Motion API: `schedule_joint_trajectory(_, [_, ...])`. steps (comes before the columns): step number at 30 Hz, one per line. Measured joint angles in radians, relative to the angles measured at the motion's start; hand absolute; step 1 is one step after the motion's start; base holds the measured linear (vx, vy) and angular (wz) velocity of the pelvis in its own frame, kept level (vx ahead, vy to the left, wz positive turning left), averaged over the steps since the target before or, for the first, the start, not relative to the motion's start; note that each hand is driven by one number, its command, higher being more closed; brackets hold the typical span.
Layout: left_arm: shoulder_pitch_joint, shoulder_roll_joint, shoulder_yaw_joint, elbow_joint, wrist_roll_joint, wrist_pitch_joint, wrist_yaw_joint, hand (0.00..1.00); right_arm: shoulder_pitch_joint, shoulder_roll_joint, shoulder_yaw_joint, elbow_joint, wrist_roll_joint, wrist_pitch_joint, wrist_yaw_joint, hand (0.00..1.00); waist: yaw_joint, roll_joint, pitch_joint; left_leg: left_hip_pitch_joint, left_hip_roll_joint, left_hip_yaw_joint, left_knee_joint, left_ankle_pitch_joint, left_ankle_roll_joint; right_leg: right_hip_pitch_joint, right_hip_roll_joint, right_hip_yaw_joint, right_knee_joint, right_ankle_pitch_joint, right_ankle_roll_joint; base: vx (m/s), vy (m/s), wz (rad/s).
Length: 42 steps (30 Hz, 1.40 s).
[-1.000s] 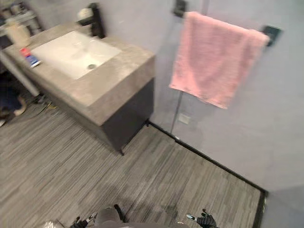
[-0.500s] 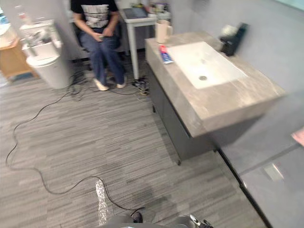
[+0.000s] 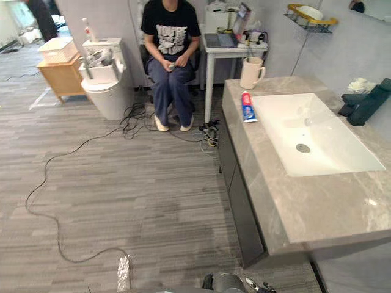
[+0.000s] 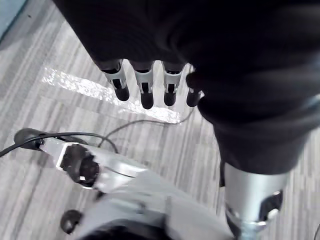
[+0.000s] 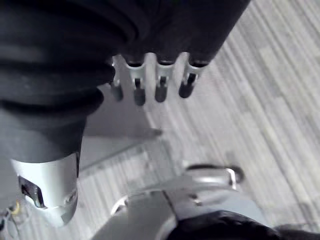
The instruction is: Organize washtable
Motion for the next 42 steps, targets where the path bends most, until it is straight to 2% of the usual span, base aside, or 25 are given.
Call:
schedule_joint_trajectory(2, [0.008, 0.005, 0.012, 0.0, -0.001, 0.0, 0.001, 0.0, -0.006, 0.018, -0.001, 0.012, 0.0, 0.007, -0.004, 0.0, 0.021, -0.033, 0.003, -0.08, 0.017, 0.044, 0.065, -0.008, 0.014, 0.101, 0.021, 0.071, -0.081, -0.006, -0.003, 0.49, -0.137, -0.98])
schedule_joint_trajectory(3, [0.008, 0.009, 0.012, 0.001, 0.0, 0.0, 0.0, 0.0, -0.014, 0.027, -0.001, 0.012, 0.0, 0.01, -0.004, 0.0, 0.021, -0.058, 0.0, -0.112, 0.015, 0.067, 0.034, -0.012, 0.021, 0.135, 0.021, 0.099, -0.117, -0.005, -0.002, 0.47, -0.088, -0.7])
schedule_joint_trajectory(6, [-0.001, 0.012, 0.012, 0.009, 0.0, 0.001, -0.001, 0.0, -0.028, 0.029, -0.006, 0.049, 0.0, 0.035, -0.023, 0.0, 0.032, -0.076, 0.019, -0.163, -0.001, 0.132, -0.184, -0.028, 0.034, 0.235, 0.02, 0.176, -0.196, -0.004, 0.009, 0.52, 0.024, -0.8])
schedule_joint_trajectory(7, [-0.013, 0.019, 0.012, 0.01, 0.001, 0.004, -0.003, 0.0, -0.023, 0.03, -0.014, 0.081, 0.0, 0.044, -0.026, 0.0, 0.041, -0.083, 0.029, -0.162, -0.016, 0.167, -0.319, -0.031, 0.055, 0.261, 0.009, 0.201, -0.206, -0.012, 0.024, 0.47, 0.15, -0.68])
schedule_joint_trajectory(9, [-0.018, 0.016, 0.007, 0.01, 0.002, 0.007, -0.008, 0.0, 0.01, 0.027, -0.017, 0.081, 0.005, 0.046, -0.033, 0.0, 0.04, -0.071, 0.03, -0.146, -0.045, 0.223, -0.581, 0.059, 0.126, 0.295, 0.011, 0.22, -0.209, -0.035, 0.063, 0.47, 0.214, -0.56])
schedule_joint_trajectory(10, [-0.017, 0.004, -0.008, 0.021, 0.002, 0.007, -0.011, 0.0, 0.039, 0.009, -0.022, 0.082, 0.006, 0.046, -0.036, 0.0, 0.042, -0.037, 0.024, -0.128, -0.045, 0.243, -0.705, 0.141, 0.161, 0.318, 0.038, 0.231, -0.207, -0.051, 0.084, 0.48, 0.296, -0.2])
schedule_joint_trajectory(11, [-0.029, 0.042, -0.01, 0.043, 0.002, 0.006, -0.01, 0.0, 0.068, 0.021, -0.024, 0.093, 0.004, 0.048, -0.04, 0.0, 0.04, -0.082, 0.012, -0.099, -0.093, 0.262, -0.724, 0.091, 0.163, 0.326, -0.012, 0.24, -0.174, -0.078, 0.096, 0.5, 0.296, -0.09])
schedule_joint_trajectory(12, [-0.035, 0.054, -0.011, 0.051, 0.0, 0.005, -0.013, 0.0, 0.079, 0.021, -0.022, 0.102, -0.001, 0.049, -0.039, 0.0, 0.042, -0.101, 0.006, -0.072, -0.113, 0.27, -0.756, 0.084, 0.163, 0.304, -0.033, 0.242, -0.111, -0.088, 0.11, 0.39, 0.223, 0.11])
schedule_joint_trajectory(13, [-0.034, 0.066, -0.023, 0.062, -0.003, 0.003, -0.019, 0.0, 0.095, 0.024, -0.022, 0.104, -0.001, 0.052, -0.043, 0.0, 0.04, -0.105, 0.004, -0.012, -0.15, 0.285, -0.83, 0.079, 0.166, 0.213, -0.065, 0.233, 0.115, -0.08, 0.142, 0.3, 0.159, 0.04])
schedule_joint_trajectory(14, [-0.034, 0.072, -0.037, 0.069, -0.009, 0.001, -0.02, 0.0, 0.096, 0.019, -0.046, 0.115, 0.001, 0.059, -0.058, 0.0, 0.036, -0.107, 0.007, 0.024, -0.173, 0.29, -0.862, 0.079, 0.166, 0.147, -0.091, 0.22, 0.271, -0.045, 0.192, 0.31, 0.21, 0.12])
schedule_joint_trajectory(15, [-0.035, 0.072, -0.046, 0.073, -0.01, 0.0, -0.021, 0.0, 0.117, -0.011, -0.051, 0.118, 0.001, 0.058, -0.057, 0.0, 0.016, -0.098, 0.022, 0.075, -0.205, 0.289, -0.883, 0.067, 0.183, 0.013, -0.146, 0.21, 0.558, 0.039, 0.254, 0.27, 0.207, 0.16])
schedule_joint_trajectory(17, [-0.04, 0.072, -0.035, 0.086, -0.011, 0.003, -0.021, 0.0, 0.151, -0.033, -0.056, 0.118, 0.001, 0.06, -0.057, 0.0, 0.006, -0.089, 0.027, 0.137, -0.226, 0.295, -0.915, 0.053, 0.184, -0.095, -0.199, 0.177, 0.702, 0.026, 0.238, 0.26, 0.204, 0.04])
schedule_joint_trajectory(20, [-0.045, 0.058, 0.009, 0.085, -0.011, 0.005, -0.023, 0.0, 0.167, -0.014, -0.062, 0.118, 0.0, 0.068, -0.046, 0.0, -0.008, -0.079, 0.023, 0.232, -0.216, 0.326, -1.043, 0.049, 0.184, -0.168, -0.257, 0.003, 0.493, -0.006, 0.184, 0.16, 0.09, -0.23])
schedule_joint_trajectory(21, [-0.034, 0.048, 0.027, 0.066, -0.011, 0.005, -0.03, 0.0, 0.162, -0.009, -0.07, 0.118, -0.001, 0.078, -0.044, 0.0, -0.013, -0.081, 0.019, 0.264, -0.215, 0.354, -1.101, 0.03, 0.129, -0.156, -0.259, -0.09, 0.296, 0.007, 0.157, 0.16, 0.043, -0.29])
schedule_joint_trajectory(22, [-0.025, 0.033, 0.068, 0.049, -0.012, 0.003, -0.042, 0.0, 0.164, -0.008, -0.068, 0.115, 0.0, 0.08, -0.042, 0.0, -0.016, -0.093, 0.011, 0.262, -0.203, 0.37, -1.065, 0.016, 0.115, -0.144, -0.258, -0.117, 0.214, 0.014, 0.117, 0.25, -0.051, -0.35])
schedule_joint_trajectory(23, [-0.015, 0.013, 0.115, 0.037, -0.015, -0.003, -0.047, 0.0, 0.17, -0.017, -0.062, 0.113, -0.001, 0.079, -0.026, 0.0, -0.011, -0.073, 0.021, 0.233, -0.164, 0.409, -0.966, -0.006, 0.121, -0.118, -0.236, -0.112, 0.191, -0.002, 0.11, 0.21, -0.098, -0.38])
schedule_joint_trajectory(24, [-0.004, 0.002, 0.137, 0.039, -0.02, 0.001, -0.047, 0.0, 0.168, -0.016, -0.052, 0.102, 0.0, 0.079, -0.01, 0.0, -0.007, -0.073, 0.014, 0.237, -0.152, 0.432, -0.926, -0.037, 0.108, -0.096, -0.226, -0.11, 0.185, -0.01, 0.106, 0.26, -0.157, -0.75])
schedule_joint_trajectory(25, [0.036, -0.016, 0.156, 0.04, -0.024, 0.007, -0.046, 0.0, 0.165, -0.011, -0.017, 0.068, 0.0, 0.078, 0.021, 0.0, 0.003, -0.057, -0.022, 0.24, -0.105, 0.475, -0.828, -0.098, 0.044, -0.042, -0.187, -0.109, 0.161, -0.048, 0.093, 0.28, -0.137, -0.92])
schedule_joint_trajectory(27, [0.044, -0.022, 0.172, 0.042, -0.023, 0.009, -0.047, 0.0, 0.13, 0.036, 0.001, 0.055, -0.004, 0.079, 0.049, 0.0, 0.025, -0.043, -0.028, 0.105, -0.006, 0.425, -0.434, -0.078, 0.077, 0.064, -0.14, -0.086, 0.049, -0.105, 0.057, 0.3, -0.122, -0.74])
schedule_joint_trajectory(28, [0.036, -0.032, 0.159, 0.048, -0.021, 0.02, -0.049, 0.0, 0.152, 0.004, -0.005, 0.067, -0.011, 0.093, 0.085, 0.0, 0.042, -0.023, -0.027, 0.029, 0.048, 0.365, -0.256, -0.014, 0.11, 0.102, -0.107, -0.062, 0.019, -0.101, 0.054, 0.26, -0.018, -0.78])
schedule_joint_trajectory(29, [0.044, -0.032, 0.151, 0.048, -0.02, 0.022, -0.049, 0.0, 0.148, 0.021, -0.012, 0.069, 0.005, 0.091, 0.07, 0.0, 0.049, -0.028, -0.029, -0.005, 0.06, 0.344, -0.213, -0.024, 0.112, 0.112, -0.104, -0.016, 0.005, -0.097, 0.046, 0.26, 0.02, -0.9])
schedule_joint_trajectory(35, [0.026, -0.019, 0.116, 0.035, -0.018, 0.018, -0.021, 0.0, 0.122, 0.025, -0.017, 0.06, 0.027, 0.074, 0.01, 0.0, 0.04, -0.045, -0.03, -0.019, 0.099, 0.118, -0.538, -0.034, 0.09, 0.134, -0.098, 0.205, -0.042, -0.071, 0.11, 0.31, 0.142, -1.21])
schedule_joint_trajectory(39, [0.029, -0.001, 0.072, 0.026, -0.024, 0.019, -0.005, 0.0, 0.125, 0.028, -0.016, 0.048, 0.061, 0.063, 0.001, 0.0, 0.04, -0.05, -0.031, 0.011, 0.139, -0.193, -0.644, -0.026, 0.093, 0.088, -0.122, 0.432, 0.03, -0.14, 0.203, 0.24, 0.49, -1.45])
schedule_joint_trajectory(41, [0.027, 0.005, 0.037, 0.01, -0.026, 0.019, 0.004, 0.0, 0.136, 0.028, -0.017, 0.039, 0.081, 0.053, 0.004, 0.0, 0.039, -0.045, -0.034, 0.013, 0.137, -0.258, -0.599, -0.003, 0.117, 0.066, -0.15, 0.518, 0.052, -0.174, 0.256, 0.14, 0.629, -1.42])
schedule_joint_trajectory(42, [0.028, 0.01, 0.02, 0.005, -0.026, 0.02, 0.005, 0.0, 0.137, 0.029, -0.024, 0.039, 0.086, 0.054, 0.006, 0.0, 0.04, -0.04, -0.042, 0.025, 0.079, -0.251, -0.537, -0.076, 0.004, 0.055, -0.188, 0.592, 0.041, -0.192, 0.286, 0.12, 0.751, -1.38])
